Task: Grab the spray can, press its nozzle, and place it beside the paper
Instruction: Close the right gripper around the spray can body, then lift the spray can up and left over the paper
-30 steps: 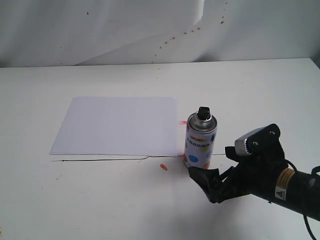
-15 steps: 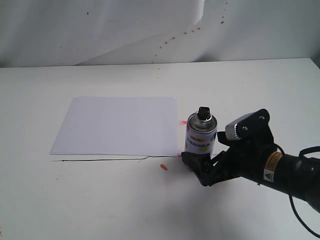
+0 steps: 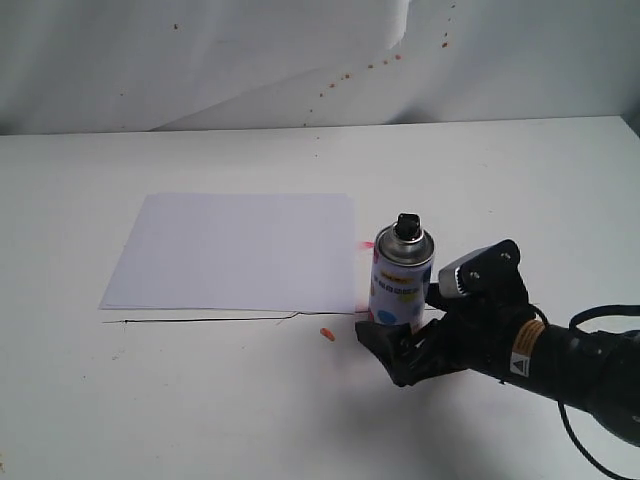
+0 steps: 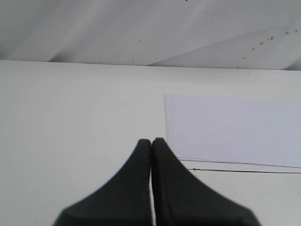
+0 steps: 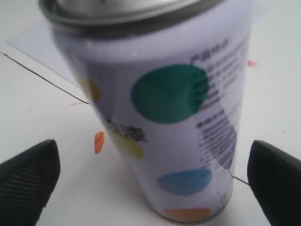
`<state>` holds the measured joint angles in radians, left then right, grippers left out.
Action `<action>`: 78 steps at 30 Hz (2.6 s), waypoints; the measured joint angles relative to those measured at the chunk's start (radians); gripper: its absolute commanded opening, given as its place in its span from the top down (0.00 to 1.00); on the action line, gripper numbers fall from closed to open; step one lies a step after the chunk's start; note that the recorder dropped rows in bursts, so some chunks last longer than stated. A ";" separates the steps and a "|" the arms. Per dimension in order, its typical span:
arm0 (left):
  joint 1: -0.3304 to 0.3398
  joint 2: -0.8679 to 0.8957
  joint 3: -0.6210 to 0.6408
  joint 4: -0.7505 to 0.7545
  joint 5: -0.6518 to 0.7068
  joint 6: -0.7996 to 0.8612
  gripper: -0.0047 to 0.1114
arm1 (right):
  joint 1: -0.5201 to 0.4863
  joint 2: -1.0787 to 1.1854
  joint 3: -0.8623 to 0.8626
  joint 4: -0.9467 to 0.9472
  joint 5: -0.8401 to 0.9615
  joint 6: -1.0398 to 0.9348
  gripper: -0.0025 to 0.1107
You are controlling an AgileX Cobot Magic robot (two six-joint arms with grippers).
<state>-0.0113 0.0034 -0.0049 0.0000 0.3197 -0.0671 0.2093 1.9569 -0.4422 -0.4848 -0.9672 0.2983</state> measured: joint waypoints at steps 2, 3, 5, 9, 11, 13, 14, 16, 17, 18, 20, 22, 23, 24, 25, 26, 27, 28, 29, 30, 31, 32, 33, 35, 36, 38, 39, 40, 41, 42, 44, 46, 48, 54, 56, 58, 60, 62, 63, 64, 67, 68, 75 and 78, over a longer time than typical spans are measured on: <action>0.000 0.000 0.000 0.000 0.000 0.000 0.96 | 0.000 0.004 -0.001 0.014 -0.011 -0.011 0.07; 0.000 0.000 0.000 0.000 0.000 0.000 0.96 | 0.000 0.007 -0.005 0.020 -0.013 -0.013 0.07; 0.000 0.000 0.000 0.000 0.000 0.000 0.96 | 0.000 0.016 -0.022 0.023 -0.015 -0.015 0.07; 0.000 0.000 0.000 0.000 0.000 0.000 0.96 | 0.000 0.034 -0.057 0.021 -0.015 -0.018 0.07; 0.000 0.000 0.000 0.000 0.000 0.000 0.96 | 0.000 0.038 -0.070 0.021 -0.013 -0.018 0.07; 0.000 0.000 0.000 0.000 0.000 0.000 0.96 | 0.000 0.040 -0.077 0.021 -0.010 -0.020 0.07; 0.000 0.000 0.000 0.000 0.000 0.000 0.96 | 0.000 0.040 -0.079 0.021 -0.013 -0.022 0.07; 0.000 0.000 0.000 0.000 0.000 0.000 0.96 | 0.000 0.040 -0.081 0.025 -0.015 -0.031 0.07; 0.000 0.000 0.000 0.000 0.000 0.000 0.96 | 0.000 0.040 -0.081 0.027 -0.017 -0.033 0.07; 0.000 0.000 0.000 0.000 0.000 0.000 0.96 | 0.000 0.040 -0.081 0.029 -0.017 -0.033 0.08; 0.000 0.000 0.000 0.000 0.000 0.000 0.96 | 0.000 0.040 -0.081 0.033 -0.017 -0.037 0.10; 0.000 0.000 0.000 0.000 0.000 0.000 0.96 | 0.000 0.040 -0.081 0.039 -0.019 -0.042 0.13; 0.000 0.000 0.000 0.000 0.000 0.000 0.96 | 0.000 0.040 -0.081 0.042 -0.019 -0.044 0.16; 0.000 0.000 0.000 0.000 0.000 0.000 0.96 | 0.000 0.040 -0.081 0.042 -0.021 -0.046 0.19; 0.000 0.000 0.000 0.000 0.000 0.000 0.96 | 0.000 0.040 -0.081 0.045 -0.021 -0.048 0.23; 0.000 0.000 0.000 0.000 0.000 0.000 0.96 | 0.000 0.040 -0.081 0.045 -0.021 -0.048 0.27; 0.000 0.000 0.000 0.000 0.000 0.000 0.96 | 0.000 0.040 -0.081 0.047 -0.021 -0.048 0.31; 0.000 0.000 0.000 0.000 0.000 0.000 0.96 | 0.000 0.040 -0.081 0.056 -0.021 -0.048 0.36; 0.000 0.000 0.000 0.000 0.000 0.000 0.96 | 0.000 0.040 -0.081 0.066 -0.021 -0.048 0.40; 0.000 0.000 0.000 0.000 0.000 0.000 0.96 | 0.000 0.040 -0.081 0.070 -0.021 -0.051 0.47; 0.000 0.000 0.000 0.000 0.000 0.000 0.96 | 0.000 0.040 -0.081 0.077 -0.023 -0.053 0.52; 0.000 0.000 0.000 0.000 0.000 0.000 0.96 | 0.000 0.040 -0.081 0.080 -0.023 -0.057 0.58; 0.000 0.000 0.000 0.000 0.000 0.000 0.96 | 0.000 0.040 -0.081 0.088 -0.025 -0.059 0.68; 0.000 0.000 0.000 0.000 0.000 0.000 0.96 | 0.000 0.040 -0.081 0.097 -0.027 -0.059 0.83; 0.000 0.000 0.000 0.000 0.000 0.000 0.96 | 0.000 0.040 -0.081 0.099 -0.027 -0.059 0.91; 0.000 0.000 0.000 0.000 0.000 0.000 0.96 | 0.000 0.040 -0.081 0.099 -0.027 -0.060 0.98; 0.000 0.000 0.000 0.000 0.000 0.000 0.96 | 0.000 0.040 -0.081 0.099 -0.027 -0.060 0.98; 0.000 0.000 0.000 0.000 0.000 0.000 0.96 | 0.000 0.040 -0.081 0.099 -0.027 -0.060 0.98; 0.000 0.000 0.000 0.000 0.000 0.000 0.96 | 0.000 0.040 -0.081 0.099 -0.027 -0.061 0.98; 0.000 0.000 0.000 0.000 0.000 0.000 0.96 | 0.000 0.040 -0.081 0.099 -0.027 -0.061 0.98; 0.000 0.000 0.000 0.000 0.000 0.000 0.96 | 0.000 0.040 -0.081 0.099 -0.031 -0.061 0.98; 0.000 0.000 0.000 0.000 0.000 0.000 0.96 | 0.000 0.038 -0.081 0.099 -0.031 -0.061 0.98; 0.000 0.000 0.000 0.000 0.000 0.000 0.96 | 0.000 0.022 -0.081 0.095 -0.015 -0.067 0.98; 0.000 0.000 0.000 0.000 0.000 0.000 0.96 | 0.000 -0.113 -0.123 0.033 0.164 -0.084 0.98; 0.000 0.000 0.000 0.000 0.000 0.000 0.96 | 0.000 -0.161 -0.172 -0.037 0.270 -0.045 0.98; 0.000 0.000 0.000 0.000 0.000 0.000 0.96 | 0.000 -0.196 -0.226 -0.111 0.378 0.021 0.98; 0.000 0.000 0.000 0.000 0.000 0.000 0.96 | 0.000 -0.227 -0.284 -0.219 0.471 0.105 0.98; 0.000 0.000 0.000 0.000 0.000 0.000 0.96 | 0.000 -0.252 -0.340 -0.359 0.543 0.208 0.98; 0.000 0.000 0.000 0.000 0.000 0.000 0.96 | 0.000 -0.260 -0.363 -0.419 0.561 0.257 0.98; 0.000 0.000 0.000 0.000 0.000 0.000 0.96 | 0.000 -0.269 -0.383 -0.492 0.573 0.304 0.98; 0.000 0.000 0.000 0.000 0.000 0.000 0.96 | 0.000 -0.282 -0.428 -0.676 0.578 0.423 0.98; 0.000 0.000 0.000 0.000 0.000 0.000 0.96 | 0.000 -0.284 -0.441 -0.733 0.576 0.461 0.98; 0.000 0.000 0.000 0.000 0.000 0.000 0.96 | 0.020 -0.285 -0.500 -1.018 0.588 0.685 0.98; 0.000 0.000 0.000 0.000 0.000 0.000 0.96 | 0.059 -0.275 -0.554 -1.098 0.607 0.759 0.98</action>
<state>-0.0113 0.0034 -0.0049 0.0000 0.3197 -0.0671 0.2688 1.6823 -0.9959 -1.5828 -0.3598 1.0572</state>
